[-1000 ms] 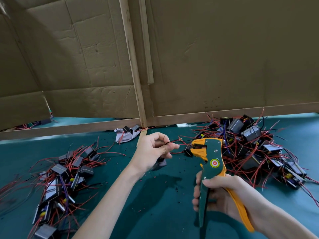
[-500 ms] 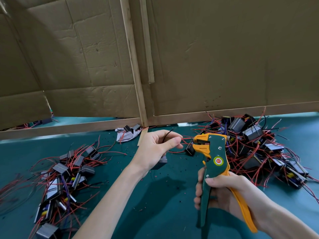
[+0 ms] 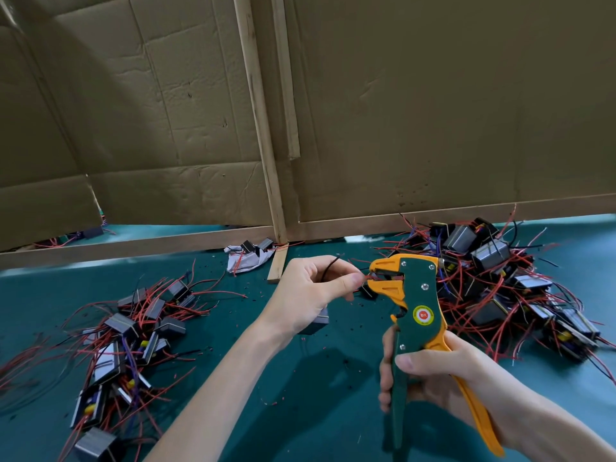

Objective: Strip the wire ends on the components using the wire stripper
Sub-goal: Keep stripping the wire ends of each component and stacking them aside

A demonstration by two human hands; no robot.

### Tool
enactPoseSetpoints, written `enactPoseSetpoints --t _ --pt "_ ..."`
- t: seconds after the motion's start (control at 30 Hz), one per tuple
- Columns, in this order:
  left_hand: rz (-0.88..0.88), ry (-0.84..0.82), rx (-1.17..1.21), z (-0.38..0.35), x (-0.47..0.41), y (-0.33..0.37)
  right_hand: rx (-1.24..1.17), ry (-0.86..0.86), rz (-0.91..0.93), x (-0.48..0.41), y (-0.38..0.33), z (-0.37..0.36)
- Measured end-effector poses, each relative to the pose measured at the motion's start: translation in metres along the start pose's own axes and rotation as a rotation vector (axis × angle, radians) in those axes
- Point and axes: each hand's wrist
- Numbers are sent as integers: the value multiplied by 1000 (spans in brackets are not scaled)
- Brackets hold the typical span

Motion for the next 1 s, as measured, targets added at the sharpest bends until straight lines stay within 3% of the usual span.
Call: enactPoseSetpoints --t 0.6,1.0 --pt "114 -79 9 6 2 8 137 14 49 8 3 1" --pt "65 -120 -26 12 -1 4 178 33 46 4 7 6"
Point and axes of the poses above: each hand's wrist, its own x-axis away from the middle knuckle, its own z-axis out of the back of the hand, y = z × x, and after that the axes turned 15 degrees about y, right-handed
